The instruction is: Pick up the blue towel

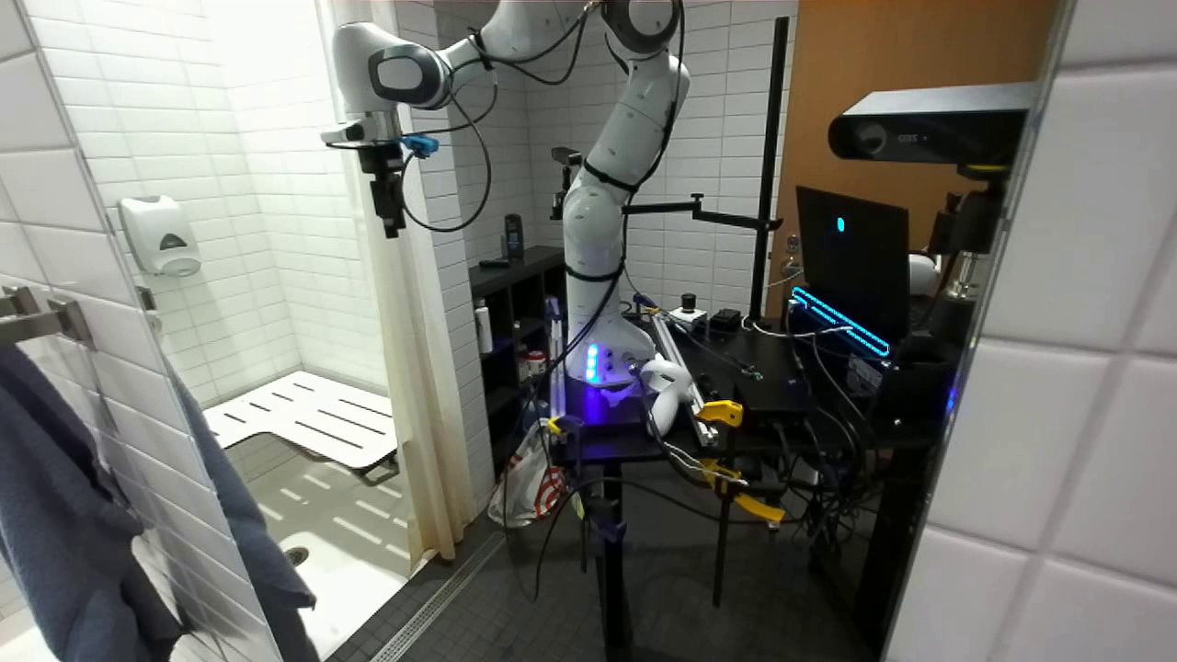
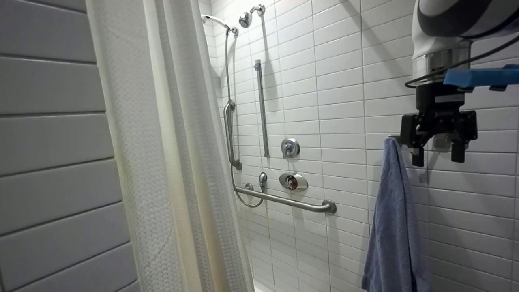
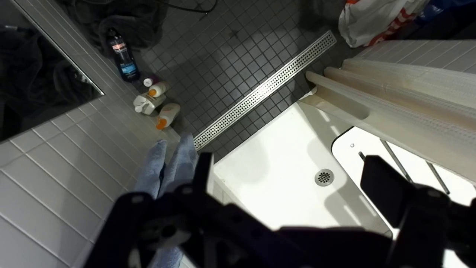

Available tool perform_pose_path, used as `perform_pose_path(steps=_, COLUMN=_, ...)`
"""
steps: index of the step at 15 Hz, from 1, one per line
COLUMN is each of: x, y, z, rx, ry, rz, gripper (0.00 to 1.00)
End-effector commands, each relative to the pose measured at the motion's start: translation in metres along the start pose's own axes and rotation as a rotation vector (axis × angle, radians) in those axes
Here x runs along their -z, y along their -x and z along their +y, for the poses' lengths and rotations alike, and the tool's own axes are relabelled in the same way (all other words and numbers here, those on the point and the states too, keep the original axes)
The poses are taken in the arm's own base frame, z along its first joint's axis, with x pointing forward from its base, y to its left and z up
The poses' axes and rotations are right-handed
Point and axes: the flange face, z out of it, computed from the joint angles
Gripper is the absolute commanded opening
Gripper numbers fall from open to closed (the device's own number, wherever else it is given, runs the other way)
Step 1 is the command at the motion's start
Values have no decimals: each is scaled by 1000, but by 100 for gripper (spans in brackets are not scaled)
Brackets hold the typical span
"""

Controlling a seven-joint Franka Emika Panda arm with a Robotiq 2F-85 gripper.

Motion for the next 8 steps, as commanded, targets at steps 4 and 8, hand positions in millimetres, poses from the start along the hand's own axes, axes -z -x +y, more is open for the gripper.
perform_pose_path(steps=4, x=11, y=-37, z=17, rx=-200, ry=14, rz=61, gripper=100)
perform_pose_path(steps=8, x=39, y=-57, z=32, rx=-313, ry=21, rz=106, gripper=100)
